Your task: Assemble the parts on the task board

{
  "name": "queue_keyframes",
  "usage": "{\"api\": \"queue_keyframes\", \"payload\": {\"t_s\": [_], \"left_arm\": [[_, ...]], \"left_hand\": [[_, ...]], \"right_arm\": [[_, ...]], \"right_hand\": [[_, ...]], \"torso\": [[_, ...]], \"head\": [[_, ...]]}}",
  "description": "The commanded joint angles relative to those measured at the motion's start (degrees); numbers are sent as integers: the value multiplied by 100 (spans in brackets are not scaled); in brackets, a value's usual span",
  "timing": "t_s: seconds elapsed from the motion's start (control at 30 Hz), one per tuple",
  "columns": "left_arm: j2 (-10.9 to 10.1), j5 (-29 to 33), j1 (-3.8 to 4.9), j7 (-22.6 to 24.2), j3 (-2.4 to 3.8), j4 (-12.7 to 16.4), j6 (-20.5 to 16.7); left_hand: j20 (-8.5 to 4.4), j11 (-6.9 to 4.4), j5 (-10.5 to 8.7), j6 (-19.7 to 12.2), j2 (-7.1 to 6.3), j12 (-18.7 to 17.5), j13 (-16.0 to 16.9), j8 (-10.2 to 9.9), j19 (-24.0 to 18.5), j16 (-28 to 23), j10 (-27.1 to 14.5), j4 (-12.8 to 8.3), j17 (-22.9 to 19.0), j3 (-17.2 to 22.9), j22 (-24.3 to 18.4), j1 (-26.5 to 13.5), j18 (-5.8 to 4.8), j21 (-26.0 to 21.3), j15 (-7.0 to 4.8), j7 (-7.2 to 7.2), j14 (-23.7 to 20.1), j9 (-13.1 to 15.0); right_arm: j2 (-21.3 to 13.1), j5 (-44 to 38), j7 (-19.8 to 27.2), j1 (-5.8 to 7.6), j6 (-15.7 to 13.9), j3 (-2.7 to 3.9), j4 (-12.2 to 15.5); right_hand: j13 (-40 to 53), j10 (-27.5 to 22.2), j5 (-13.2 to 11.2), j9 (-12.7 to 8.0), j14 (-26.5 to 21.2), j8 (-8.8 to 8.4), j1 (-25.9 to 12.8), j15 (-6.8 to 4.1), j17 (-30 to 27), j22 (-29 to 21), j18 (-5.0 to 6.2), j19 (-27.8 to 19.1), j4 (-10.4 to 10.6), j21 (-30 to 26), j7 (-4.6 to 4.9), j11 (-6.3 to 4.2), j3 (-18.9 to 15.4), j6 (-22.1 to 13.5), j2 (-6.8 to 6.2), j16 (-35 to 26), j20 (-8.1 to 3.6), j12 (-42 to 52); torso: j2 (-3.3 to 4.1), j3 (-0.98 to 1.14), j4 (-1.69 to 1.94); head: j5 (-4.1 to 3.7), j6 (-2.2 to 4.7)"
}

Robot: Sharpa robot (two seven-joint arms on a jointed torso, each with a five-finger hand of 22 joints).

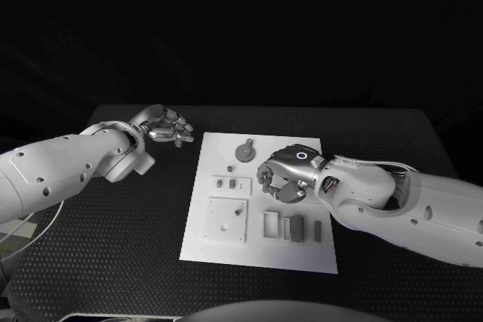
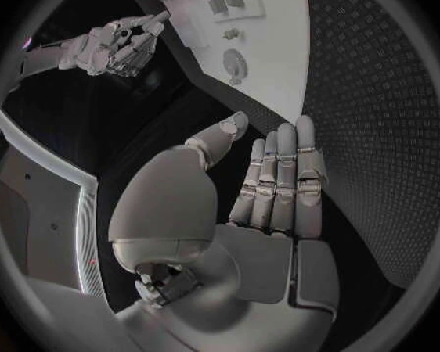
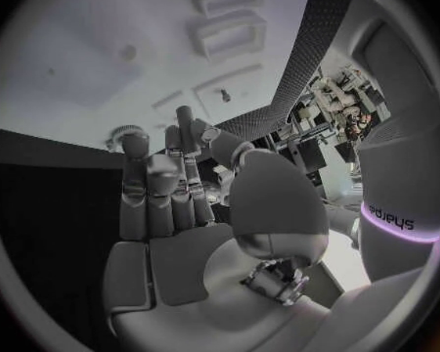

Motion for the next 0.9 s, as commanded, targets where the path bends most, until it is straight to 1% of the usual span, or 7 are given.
{"api": "queue_keyframes", "payload": {"t_s": [0.03,0.17,0.33,0.47,0.6,0.7,0.9], "left_arm": [[14,6,4,68,2,5,9],[29,6,4,72,3,-2,4],[57,6,5,67,3,8,14],[78,8,5,62,3,-3,20],[49,10,6,52,2,13,10],[34,13,6,45,2,13,3],[54,15,6,51,2,27,3]], "left_hand": [[9,30,-25,-31,20,-6,-6,24,35,-21,-22,13,8,-24,3,22,85,-21,4,-11,51,-8],[9,31,-25,-32,17,-6,-7,24,35,-22,-23,14,10,-25,3,21,84,-22,4,-11,52,-8],[9,31,-25,-33,18,-6,-8,24,36,-24,-24,15,12,-26,3,20,84,-23,4,-10,52,-9],[9,31,-25,-34,19,-6,-9,24,37,-25,-24,16,14,-26,3,19,84,-23,4,-9,53,-9],[9,31,-26,-34,18,-6,-10,24,37,-27,-25,16,16,-27,3,19,84,-24,4,-9,53,-10],[9,32,-26,-34,17,-6,-10,24,37,-28,-25,17,17,-28,3,18,84,-25,4,-9,53,-10],[9,31,-26,-34,15,-5,-12,25,37,-30,-25,16,21,-29,3,19,84,-26,4,-9,53,-10]], "right_arm": [[107,-54,107,-3,-131,1,53],[384,20,203,-13,-162,0,19],[767,-77,215,-98,-86,-10,-143],[980,-93,250,-157,-44,-87,-252],[1157,-120,278,-264,-44,-105,-349],[1273,-147,294,-275,-26,-186,-422],[1463,-189,323,-330,-20,-354,-591]], "right_hand": [[12,157,13,59,-9,21,23,-52,9,117,364,20,4,23,13,-19,43,75,29,30,-26,41],[13,160,13,60,-9,21,22,-54,10,117,364,23,2,24,12,-20,48,78,32,30,-28,39],[14,162,13,61,-9,20,19,-56,12,117,364,24,-3,25,11,-22,55,78,41,31,-30,36],[14,162,13,61,-10,18,19,-57,13,116,364,24,-11,25,11,-23,61,77,46,30,-32,33],[15,162,12,61,-11,16,17,-58,13,116,364,23,-18,25,11,-23,64,76,51,30,-34,31],[16,164,12,62,-12,14,15,-59,14,116,364,22,-24,25,12,-24,67,75,56,29,-35,29],[17,166,11,63,-13,13,8,-60,16,116,364,23,-36,26,12,-25,70,75,64,29,-36,25]], "torso": [[-2,-3,5],[-1,-3,-2],[-5,-12,6],[-3,-9,13],[-3,-16,22],[0,-7,3],[-2,-9,9]], "head": [[61,2],[184,-11],[255,-23],[306,-28],[351,-67],[415,-80],[465,-111]]}}
